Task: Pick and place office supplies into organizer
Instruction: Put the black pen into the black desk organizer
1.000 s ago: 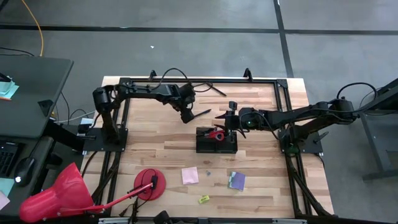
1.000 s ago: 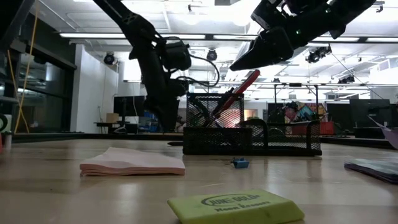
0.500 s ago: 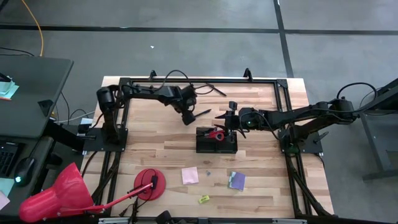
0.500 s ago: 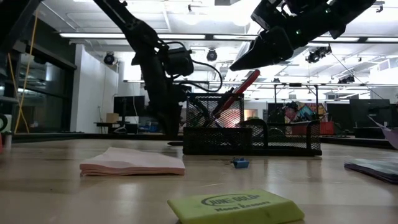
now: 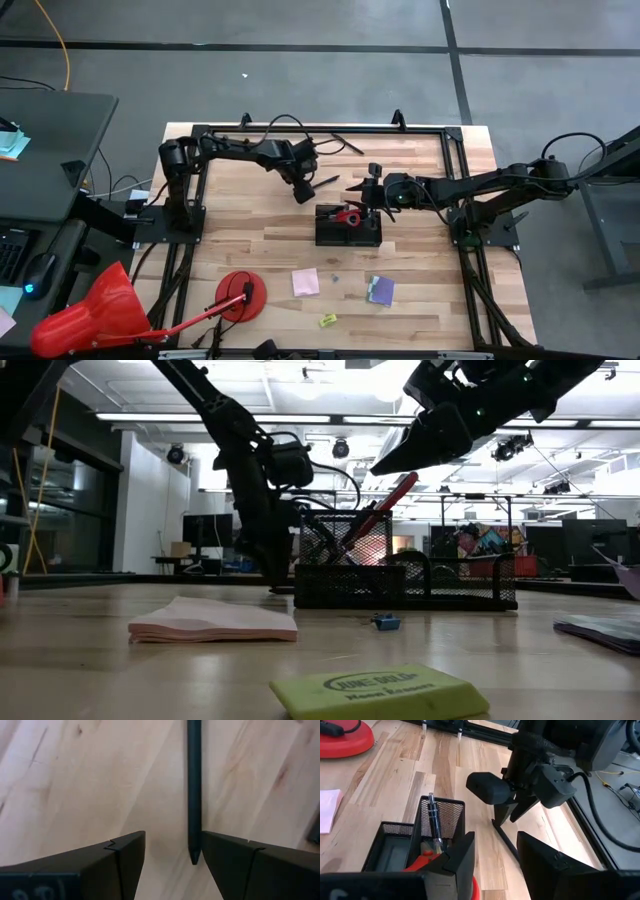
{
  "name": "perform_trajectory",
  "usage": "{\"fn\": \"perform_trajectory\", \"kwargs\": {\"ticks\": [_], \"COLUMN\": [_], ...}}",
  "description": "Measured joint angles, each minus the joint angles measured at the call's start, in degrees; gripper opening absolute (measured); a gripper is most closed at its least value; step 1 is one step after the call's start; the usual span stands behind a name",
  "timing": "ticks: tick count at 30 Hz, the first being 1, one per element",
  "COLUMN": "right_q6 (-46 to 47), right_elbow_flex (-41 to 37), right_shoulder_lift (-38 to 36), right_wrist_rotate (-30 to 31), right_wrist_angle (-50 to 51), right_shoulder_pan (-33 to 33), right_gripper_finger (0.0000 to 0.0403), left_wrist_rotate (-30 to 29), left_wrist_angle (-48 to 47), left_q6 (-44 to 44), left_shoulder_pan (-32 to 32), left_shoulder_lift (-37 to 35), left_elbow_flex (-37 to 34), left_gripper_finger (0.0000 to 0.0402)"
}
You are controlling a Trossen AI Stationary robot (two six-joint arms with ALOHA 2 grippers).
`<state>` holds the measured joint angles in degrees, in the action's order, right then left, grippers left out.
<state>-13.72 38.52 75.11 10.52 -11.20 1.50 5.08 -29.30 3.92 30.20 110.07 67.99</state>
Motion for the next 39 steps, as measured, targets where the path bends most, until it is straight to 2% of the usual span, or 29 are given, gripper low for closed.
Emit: {"fn": "perform_trajectory", "kwargs": {"ticks": [11,16,22,26,31,35,39], "right_q6": [0.23,0.30,0.64,0.94,0.96,0.95,1.10], "right_elbow_flex": [0.00,0.00,0.00,0.00,0.00,0.00,0.11], "right_shoulder_lift": [0.00,0.00,-0.02,-0.02,-0.02,0.96,2.67], "right_wrist_rotate": [0.00,-0.17,-0.28,-0.32,-0.51,-0.66,-0.72], "right_wrist_angle": [-0.08,0.26,0.25,0.30,0.68,0.62,-0.44], "right_shoulder_pan": [0.00,0.00,0.00,0.00,-0.01,0.00,-0.02], "right_gripper_finger": [0.0138,0.0138,0.0138,0.0138,0.0138,0.0138,0.0138], "left_wrist_rotate": [-1.33,-1.26,-1.16,-0.41,-3.47,-3.37,-3.17], "left_wrist_angle": [0.46,0.55,1.54,3.04,3.69,3.81,4.33], "left_q6": [0.18,-2.12,-10.05,-10.16,-9.49,-9.50,-8.85], "left_shoulder_pan": [0.15,0.13,-0.62,-0.82,-1.07,-1.05,-0.96], "left_shoulder_lift": [0.51,0.51,0.88,1.52,2.70,2.96,3.05], "left_elbow_flex": [-0.02,-0.02,-0.02,-0.01,0.19,0.20,0.13], "left_gripper_finger": [0.0184,0.0184,0.0184,0.0184,0.0183,0.0165,0.0121]}}
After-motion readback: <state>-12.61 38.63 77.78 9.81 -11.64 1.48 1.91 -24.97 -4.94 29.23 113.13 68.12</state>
